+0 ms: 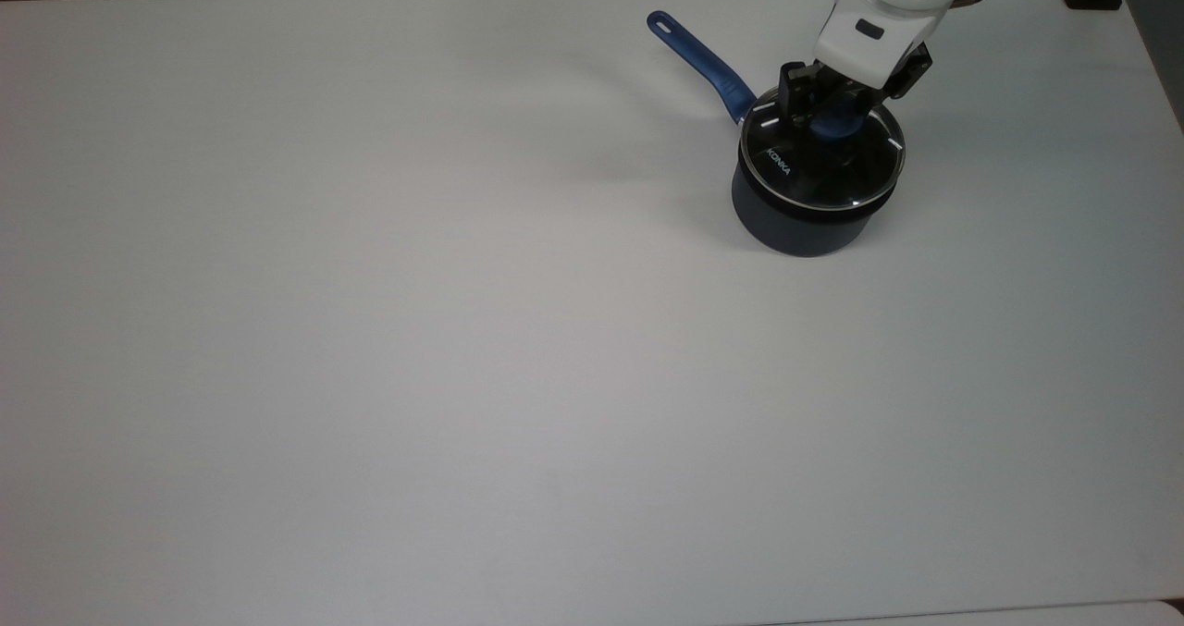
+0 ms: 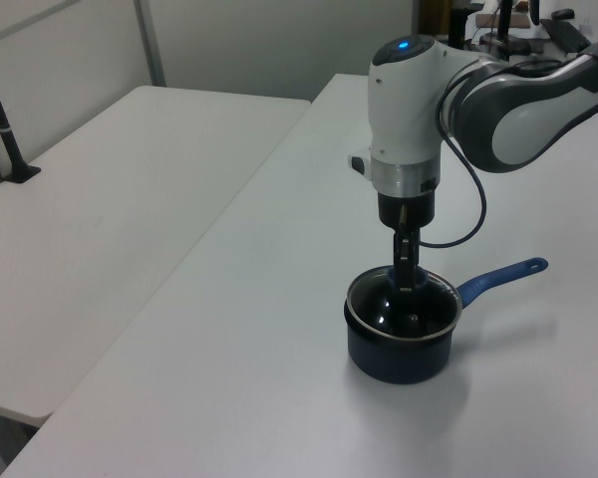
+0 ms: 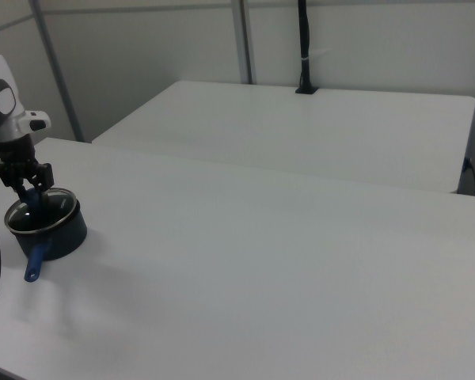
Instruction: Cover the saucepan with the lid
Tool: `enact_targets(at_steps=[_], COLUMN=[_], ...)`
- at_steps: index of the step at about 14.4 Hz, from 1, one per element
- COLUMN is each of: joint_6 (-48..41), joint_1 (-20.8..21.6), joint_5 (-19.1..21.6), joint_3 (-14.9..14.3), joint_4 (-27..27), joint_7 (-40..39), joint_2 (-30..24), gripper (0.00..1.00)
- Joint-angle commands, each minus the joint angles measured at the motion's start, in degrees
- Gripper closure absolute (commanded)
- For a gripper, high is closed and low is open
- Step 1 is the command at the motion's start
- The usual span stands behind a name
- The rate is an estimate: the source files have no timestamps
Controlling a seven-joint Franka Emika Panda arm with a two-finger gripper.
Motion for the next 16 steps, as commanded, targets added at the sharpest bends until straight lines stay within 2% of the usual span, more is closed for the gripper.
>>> enact_targets(at_steps=[1,2,3,4,8,10,12,16], joint_6=[1.3,1.7,2.0,2.2,1.4,-1.5,-6.1,-13.4], joint_1=[1.1,1.1,1.1,1.0,-0.1,-2.7,-6.4,-17.2], joint_5=[0.0,0.0,0.0,-0.2,-1.5,-2.2,-3.5,-4.4], joint_3=[-0.8,-0.8,-0.8,-0.8,-1.8,-2.9,-3.0,-2.9], joint_4=[1.0,1.0,1.0,1.0,1.0,0.9,0.9,-0.1], joint_7=[1.4,1.8,2.8,3.8,3.8,3.5,2.4,-3.7], joint_2=[0.4,0.4,0.5,0.9,-1.1,-3.5,-6.0,-12.8], gripper=[0.44,0.31,0.05,0.00,0.00,0.00,0.00,0.00])
